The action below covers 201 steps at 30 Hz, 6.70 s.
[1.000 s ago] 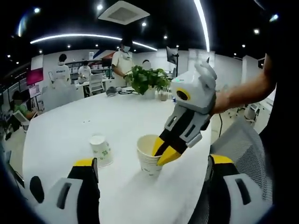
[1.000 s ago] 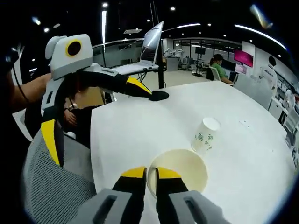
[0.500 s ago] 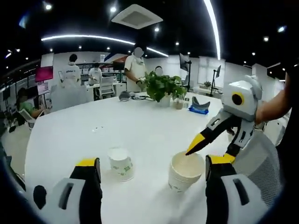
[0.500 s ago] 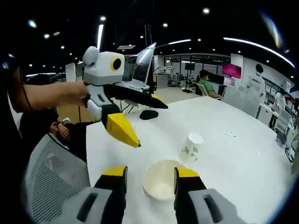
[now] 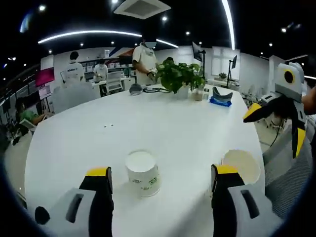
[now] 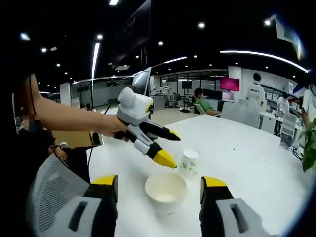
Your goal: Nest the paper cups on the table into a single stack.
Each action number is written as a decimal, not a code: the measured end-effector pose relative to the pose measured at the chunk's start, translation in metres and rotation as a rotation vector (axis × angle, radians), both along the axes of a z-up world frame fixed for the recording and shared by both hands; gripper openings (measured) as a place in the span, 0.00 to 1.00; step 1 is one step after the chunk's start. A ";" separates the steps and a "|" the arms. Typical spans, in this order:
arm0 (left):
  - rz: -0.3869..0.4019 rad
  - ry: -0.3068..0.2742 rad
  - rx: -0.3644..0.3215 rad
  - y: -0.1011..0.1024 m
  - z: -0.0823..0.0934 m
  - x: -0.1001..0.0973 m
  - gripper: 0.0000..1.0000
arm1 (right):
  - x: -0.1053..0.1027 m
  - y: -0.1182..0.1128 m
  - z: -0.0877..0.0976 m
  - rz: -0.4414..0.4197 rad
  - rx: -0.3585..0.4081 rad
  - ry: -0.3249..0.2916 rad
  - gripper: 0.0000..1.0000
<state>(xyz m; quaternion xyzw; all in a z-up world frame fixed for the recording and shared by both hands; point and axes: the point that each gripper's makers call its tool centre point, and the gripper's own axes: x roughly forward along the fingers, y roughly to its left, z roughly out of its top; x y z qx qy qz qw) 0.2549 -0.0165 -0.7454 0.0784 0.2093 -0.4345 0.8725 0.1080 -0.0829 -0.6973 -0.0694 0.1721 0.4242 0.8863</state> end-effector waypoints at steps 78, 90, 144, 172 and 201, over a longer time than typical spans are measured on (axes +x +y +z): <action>-0.066 -0.063 -0.352 -0.040 0.153 -0.116 0.37 | 0.002 0.009 0.050 0.071 0.382 0.024 0.43; -0.172 0.039 -0.328 -0.033 0.128 -0.140 0.36 | -0.009 0.002 0.067 0.104 0.504 0.073 0.27; -0.025 -0.100 -0.083 0.006 0.069 -0.141 0.92 | -0.012 0.009 0.074 0.226 0.179 0.014 0.00; -0.018 -0.088 -0.019 0.009 0.051 -0.156 0.99 | -0.003 0.024 0.003 0.321 -0.268 -0.016 0.00; -0.039 -0.065 0.024 0.005 0.025 -0.164 0.93 | 0.003 0.044 -0.049 0.343 -0.262 0.135 0.03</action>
